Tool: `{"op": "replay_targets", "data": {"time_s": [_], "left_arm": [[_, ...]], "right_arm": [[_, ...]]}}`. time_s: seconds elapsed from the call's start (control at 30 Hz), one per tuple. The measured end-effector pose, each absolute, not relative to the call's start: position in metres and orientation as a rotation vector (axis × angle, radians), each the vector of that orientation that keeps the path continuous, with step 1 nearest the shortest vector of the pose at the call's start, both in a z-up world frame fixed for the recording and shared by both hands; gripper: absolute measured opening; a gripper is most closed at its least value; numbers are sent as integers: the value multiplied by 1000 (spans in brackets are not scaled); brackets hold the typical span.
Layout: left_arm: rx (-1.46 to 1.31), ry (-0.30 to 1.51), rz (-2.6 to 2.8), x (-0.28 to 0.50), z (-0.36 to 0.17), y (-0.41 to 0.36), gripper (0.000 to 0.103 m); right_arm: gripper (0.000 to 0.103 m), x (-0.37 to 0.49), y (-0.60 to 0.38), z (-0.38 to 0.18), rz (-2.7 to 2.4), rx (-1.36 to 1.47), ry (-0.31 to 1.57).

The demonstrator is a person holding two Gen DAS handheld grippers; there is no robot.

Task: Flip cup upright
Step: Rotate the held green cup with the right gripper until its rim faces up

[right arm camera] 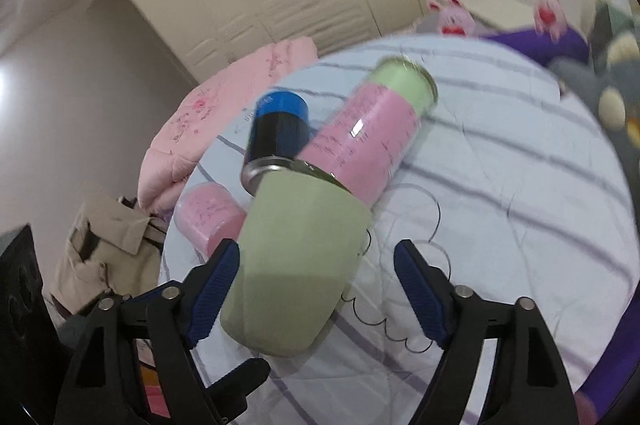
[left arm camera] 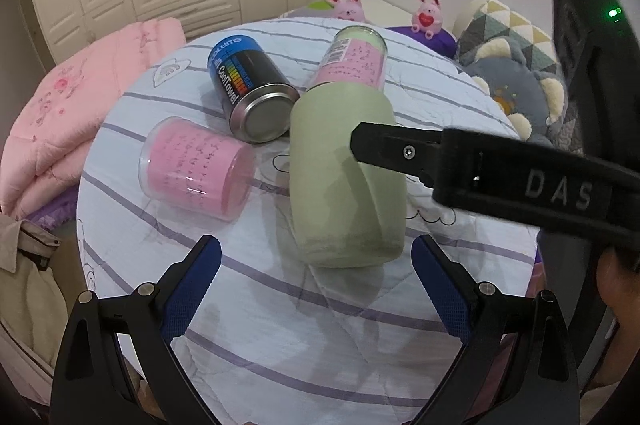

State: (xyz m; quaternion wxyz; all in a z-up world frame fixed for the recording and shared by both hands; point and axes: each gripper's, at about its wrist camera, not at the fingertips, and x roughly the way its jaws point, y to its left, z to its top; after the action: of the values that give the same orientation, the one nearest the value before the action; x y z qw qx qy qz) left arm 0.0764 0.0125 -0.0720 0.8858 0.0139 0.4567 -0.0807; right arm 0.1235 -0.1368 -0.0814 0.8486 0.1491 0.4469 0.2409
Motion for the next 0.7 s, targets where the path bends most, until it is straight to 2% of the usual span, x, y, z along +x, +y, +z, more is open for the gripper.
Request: {"op": "replay_targets", "data": {"time_s": [0.37,0.5,0.7], "left_arm": [[18,965,-180,87,-76,18,98],[20,969,-181,87,-77,16,98],[25,965,-185,83,-77,13,98]], "right_arm": [[82,161,-127,-115,611,525,1091],[84,168,-120,-119,641,510,1105],[83,154,-116,-110,639,408,1031]]}}
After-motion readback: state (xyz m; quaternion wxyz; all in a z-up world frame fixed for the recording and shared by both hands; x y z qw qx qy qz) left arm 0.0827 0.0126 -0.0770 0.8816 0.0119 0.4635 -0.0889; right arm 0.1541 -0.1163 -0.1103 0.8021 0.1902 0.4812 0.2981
